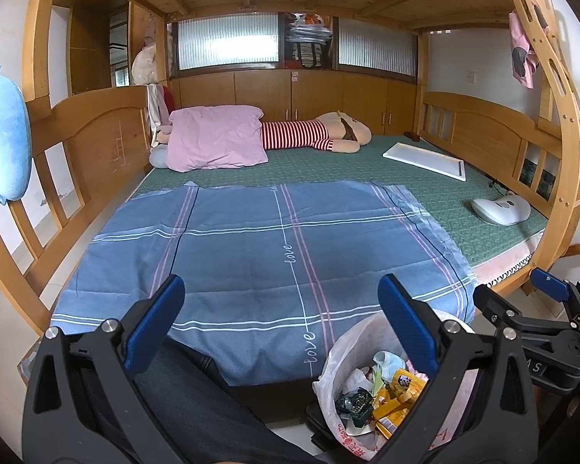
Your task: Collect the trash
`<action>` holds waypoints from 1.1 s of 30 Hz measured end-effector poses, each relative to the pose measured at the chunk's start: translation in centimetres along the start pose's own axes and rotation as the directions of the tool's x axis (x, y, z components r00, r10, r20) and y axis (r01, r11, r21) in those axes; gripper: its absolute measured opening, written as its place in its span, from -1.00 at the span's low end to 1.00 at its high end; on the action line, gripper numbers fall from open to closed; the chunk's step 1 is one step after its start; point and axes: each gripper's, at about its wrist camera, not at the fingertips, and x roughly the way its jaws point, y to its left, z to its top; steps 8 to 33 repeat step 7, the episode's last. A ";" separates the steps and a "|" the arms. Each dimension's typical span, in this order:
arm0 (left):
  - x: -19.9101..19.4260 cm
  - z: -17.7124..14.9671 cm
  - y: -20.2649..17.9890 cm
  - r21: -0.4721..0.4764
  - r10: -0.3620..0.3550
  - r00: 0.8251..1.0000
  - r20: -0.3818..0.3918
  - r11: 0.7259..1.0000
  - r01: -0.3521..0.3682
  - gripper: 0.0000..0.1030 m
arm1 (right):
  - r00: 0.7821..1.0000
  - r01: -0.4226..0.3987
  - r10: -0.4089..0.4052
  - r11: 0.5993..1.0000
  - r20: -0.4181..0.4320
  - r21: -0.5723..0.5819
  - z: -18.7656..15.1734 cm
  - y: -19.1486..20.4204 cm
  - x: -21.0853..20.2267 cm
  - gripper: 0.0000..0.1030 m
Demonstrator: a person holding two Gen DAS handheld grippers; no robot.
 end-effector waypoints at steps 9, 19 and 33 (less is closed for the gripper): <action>0.4 0.0 0.3 -0.005 0.012 1.000 -0.007 1.000 -0.012 0.93 | 1.000 0.000 0.000 1.000 -0.007 0.006 -0.1 -0.2 0.3 0.94; 0.4 0.0 0.3 -0.005 0.012 1.000 -0.007 1.000 -0.012 0.93 | 1.000 0.000 0.000 1.000 -0.007 0.006 -0.1 -0.2 0.3 0.94; 0.4 0.0 0.3 -0.005 0.012 1.000 -0.007 1.000 -0.012 0.93 | 1.000 0.000 0.000 1.000 -0.007 0.006 -0.1 -0.2 0.3 0.94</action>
